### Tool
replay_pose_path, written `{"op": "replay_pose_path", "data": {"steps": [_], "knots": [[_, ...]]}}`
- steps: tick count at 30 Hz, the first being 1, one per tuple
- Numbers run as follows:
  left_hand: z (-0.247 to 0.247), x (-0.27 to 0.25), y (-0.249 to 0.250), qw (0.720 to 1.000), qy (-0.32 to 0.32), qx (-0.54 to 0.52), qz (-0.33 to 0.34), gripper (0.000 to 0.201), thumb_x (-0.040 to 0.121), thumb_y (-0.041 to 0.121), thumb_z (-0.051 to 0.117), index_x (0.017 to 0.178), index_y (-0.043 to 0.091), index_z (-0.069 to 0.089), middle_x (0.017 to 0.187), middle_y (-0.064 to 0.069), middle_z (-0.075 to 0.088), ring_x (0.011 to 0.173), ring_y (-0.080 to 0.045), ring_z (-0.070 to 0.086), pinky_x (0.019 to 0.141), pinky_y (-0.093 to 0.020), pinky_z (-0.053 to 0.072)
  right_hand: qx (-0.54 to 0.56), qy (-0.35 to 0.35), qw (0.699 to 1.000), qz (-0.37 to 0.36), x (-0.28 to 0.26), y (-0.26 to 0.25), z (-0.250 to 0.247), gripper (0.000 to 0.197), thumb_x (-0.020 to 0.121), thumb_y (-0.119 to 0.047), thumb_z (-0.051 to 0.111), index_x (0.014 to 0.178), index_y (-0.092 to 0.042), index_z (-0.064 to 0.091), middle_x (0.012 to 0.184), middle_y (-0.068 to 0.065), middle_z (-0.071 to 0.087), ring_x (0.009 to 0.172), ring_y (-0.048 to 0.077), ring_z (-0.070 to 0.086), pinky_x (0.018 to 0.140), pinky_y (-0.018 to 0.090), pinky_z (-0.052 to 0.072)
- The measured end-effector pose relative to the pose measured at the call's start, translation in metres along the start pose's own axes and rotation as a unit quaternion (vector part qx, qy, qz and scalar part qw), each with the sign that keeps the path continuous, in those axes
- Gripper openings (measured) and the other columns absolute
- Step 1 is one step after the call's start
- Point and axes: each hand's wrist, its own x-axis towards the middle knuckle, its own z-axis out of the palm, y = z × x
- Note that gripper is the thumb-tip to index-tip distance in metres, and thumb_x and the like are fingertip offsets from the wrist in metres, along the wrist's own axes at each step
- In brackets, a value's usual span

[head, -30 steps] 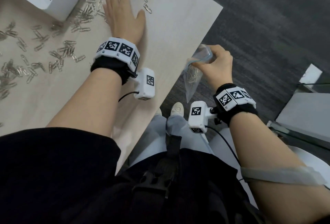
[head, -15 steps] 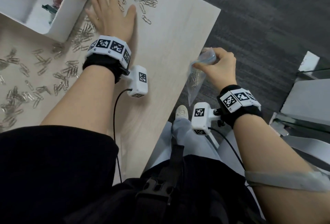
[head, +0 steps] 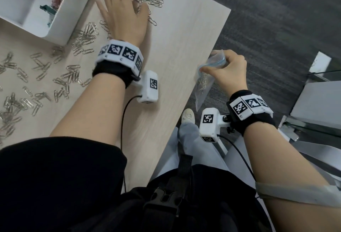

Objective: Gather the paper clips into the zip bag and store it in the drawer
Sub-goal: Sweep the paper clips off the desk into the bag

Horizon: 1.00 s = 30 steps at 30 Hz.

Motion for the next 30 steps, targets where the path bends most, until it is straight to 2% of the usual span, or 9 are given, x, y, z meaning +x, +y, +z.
{"op": "replay_pose_path", "data": {"steps": [3, 7, 14, 17, 20, 24, 26, 28, 30], "knots": [[0.001, 0.017, 0.001, 0.997, -0.064, 0.039, -0.004, 0.061, 0.088, 0.052, 0.041, 0.143, 0.028, 0.03, 0.157, -0.007, 0.013, 0.146, -0.027, 0.004, 0.115, -0.056, -0.004, 0.005, -0.001, 1.0, 0.001, 0.003, 0.002, 0.001, 0.043, 0.057, -0.025, 0.085, 0.095, -0.011, 0.07, 0.092, 0.002, 0.066, 0.087, 0.019, 0.065, 0.077, 0.032, 0.054], [0.006, 0.016, 0.004, 0.988, -0.144, 0.05, 0.029, 0.071, 0.086, 0.062, 0.038, 0.147, 0.032, 0.017, 0.158, -0.01, 0.0, 0.145, -0.031, -0.008, 0.115, -0.056, -0.008, 0.009, -0.003, 1.0, -0.002, 0.004, 0.003, 0.001, 0.041, 0.055, -0.028, 0.085, 0.091, -0.015, 0.07, 0.09, 0.001, 0.066, 0.086, 0.02, 0.065, 0.077, 0.034, 0.055], [0.004, -0.007, 0.016, 0.977, -0.191, -0.018, 0.092, 0.052, 0.094, 0.029, 0.041, 0.143, 0.035, 0.028, 0.159, -0.003, 0.0, 0.146, -0.028, -0.009, 0.117, -0.046, -0.009, 0.01, 0.001, 1.0, 0.001, 0.004, 0.001, 0.002, 0.039, 0.057, -0.026, 0.085, 0.09, -0.013, 0.07, 0.092, 0.005, 0.067, 0.087, 0.021, 0.065, 0.078, 0.037, 0.055], [0.001, -0.02, 0.011, 0.972, -0.205, -0.066, 0.099, 0.05, 0.093, 0.018, 0.043, 0.141, 0.031, 0.036, 0.158, -0.003, 0.008, 0.146, -0.027, -0.006, 0.118, -0.044, -0.008, 0.006, 0.002, 1.0, 0.004, 0.002, 0.0, 0.001, 0.038, 0.057, -0.026, 0.085, 0.09, -0.014, 0.07, 0.091, 0.002, 0.066, 0.087, 0.021, 0.065, 0.079, 0.038, 0.054], [-0.001, -0.033, 0.006, 0.966, -0.198, -0.144, 0.078, 0.044, 0.089, 0.013, 0.047, 0.13, 0.027, 0.052, 0.153, 0.001, 0.027, 0.147, -0.023, 0.003, 0.12, -0.041, -0.003, 0.014, 0.001, 1.0, 0.008, 0.0, -0.001, 0.001, 0.036, 0.058, -0.025, 0.085, 0.089, -0.018, 0.069, 0.091, 0.0, 0.065, 0.087, 0.019, 0.065, 0.079, 0.037, 0.055], [-0.007, -0.048, 0.014, 0.93, -0.172, -0.324, -0.011, 0.035, 0.08, 0.003, 0.051, 0.103, 0.021, 0.071, 0.123, -0.002, 0.063, 0.135, -0.012, 0.039, 0.115, -0.03, 0.031, 0.02, 0.002, 1.0, 0.008, -0.001, 0.0, 0.001, 0.038, 0.058, -0.024, 0.085, 0.092, -0.014, 0.07, 0.093, 0.001, 0.066, 0.089, 0.019, 0.065, 0.08, 0.036, 0.054], [-0.009, -0.048, 0.017, 0.909, -0.14, -0.392, -0.037, 0.038, 0.076, 0.005, 0.05, 0.101, 0.024, 0.072, 0.12, -0.005, 0.065, 0.128, -0.013, 0.048, 0.109, -0.029, 0.039, 0.022, 0.005, 1.0, 0.007, -0.002, 0.0, 0.001, 0.038, 0.058, -0.024, 0.084, 0.092, -0.015, 0.07, 0.093, 0.002, 0.067, 0.088, 0.019, 0.065, 0.079, 0.037, 0.054], [-0.007, -0.042, 0.016, 0.94, -0.117, -0.322, -0.006, 0.04, 0.082, 0.013, 0.051, 0.118, 0.026, 0.063, 0.14, -0.005, 0.049, 0.139, -0.017, 0.033, 0.119, -0.031, 0.021, 0.023, 0.006, 1.0, 0.006, -0.002, 0.001, 0.002, 0.037, 0.058, -0.024, 0.084, 0.092, -0.016, 0.069, 0.093, 0.003, 0.068, 0.088, 0.019, 0.065, 0.079, 0.037, 0.055], [-0.005, -0.034, 0.014, 0.977, -0.125, -0.169, 0.02, 0.046, 0.09, 0.031, 0.049, 0.136, 0.031, 0.044, 0.156, -0.003, 0.021, 0.146, -0.021, 0.007, 0.118, -0.048, -0.007, 0.027, 0.004, 1.0, 0.005, -0.002, 0.002, 0.001, 0.038, 0.058, -0.022, 0.084, 0.093, -0.016, 0.069, 0.094, 0.005, 0.069, 0.089, 0.019, 0.066, 0.079, 0.035, 0.055]]}}
